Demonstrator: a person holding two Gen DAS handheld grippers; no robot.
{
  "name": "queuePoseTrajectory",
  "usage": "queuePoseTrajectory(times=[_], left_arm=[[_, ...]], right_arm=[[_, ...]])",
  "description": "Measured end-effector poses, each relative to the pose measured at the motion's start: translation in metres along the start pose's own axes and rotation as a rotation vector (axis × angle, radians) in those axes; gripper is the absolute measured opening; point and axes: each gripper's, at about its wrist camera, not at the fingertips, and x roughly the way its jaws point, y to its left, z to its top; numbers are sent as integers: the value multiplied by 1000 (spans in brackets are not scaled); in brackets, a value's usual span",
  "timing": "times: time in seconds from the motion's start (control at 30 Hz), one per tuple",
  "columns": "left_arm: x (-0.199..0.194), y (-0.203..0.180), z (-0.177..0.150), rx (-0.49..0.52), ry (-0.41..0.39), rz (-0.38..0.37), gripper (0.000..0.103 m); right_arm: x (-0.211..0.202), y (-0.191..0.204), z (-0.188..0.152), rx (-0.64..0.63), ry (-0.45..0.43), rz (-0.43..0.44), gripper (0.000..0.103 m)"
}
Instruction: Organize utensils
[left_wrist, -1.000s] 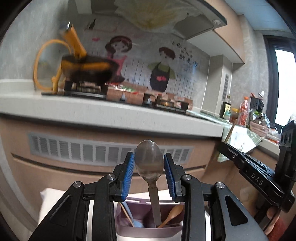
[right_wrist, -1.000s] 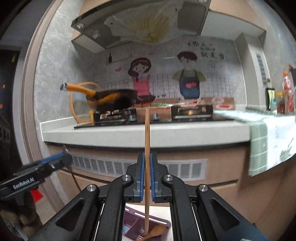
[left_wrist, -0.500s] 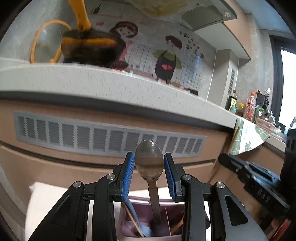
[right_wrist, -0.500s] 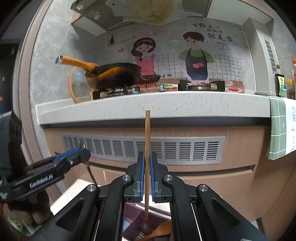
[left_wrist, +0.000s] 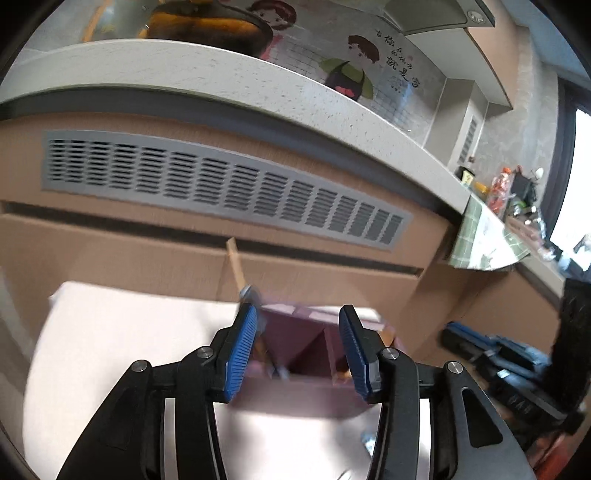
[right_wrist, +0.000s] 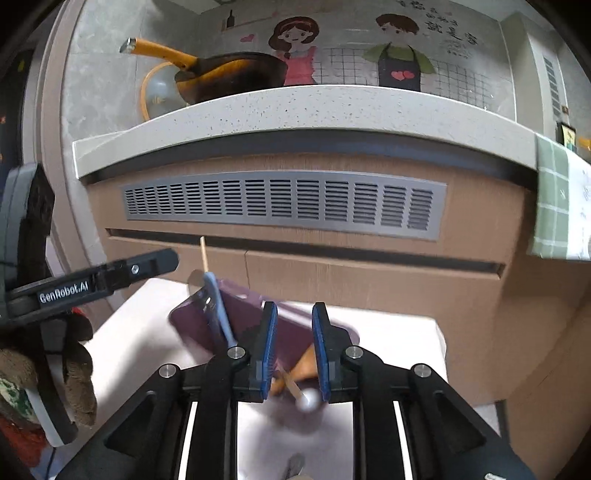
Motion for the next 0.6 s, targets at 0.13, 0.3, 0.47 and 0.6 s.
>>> queuePoseTrajectory(times=[0.13, 0.3, 0.47, 0.6], left_arm=[[-21, -5, -41, 30, 95, 57, 48], [-50, -2, -88, -71, 219, 70, 48], [-62, -1, -118, -138, 306, 123, 48], [-63, 2, -132, -146, 364, 161, 48]], right_arm=[[-26, -1, -27, 6, 20, -4, 18], [-50, 3, -65, -7, 82, 5, 18], [-56, 15, -101, -14, 168, 84, 18], [-43, 32, -128, -45, 267, 159, 18]])
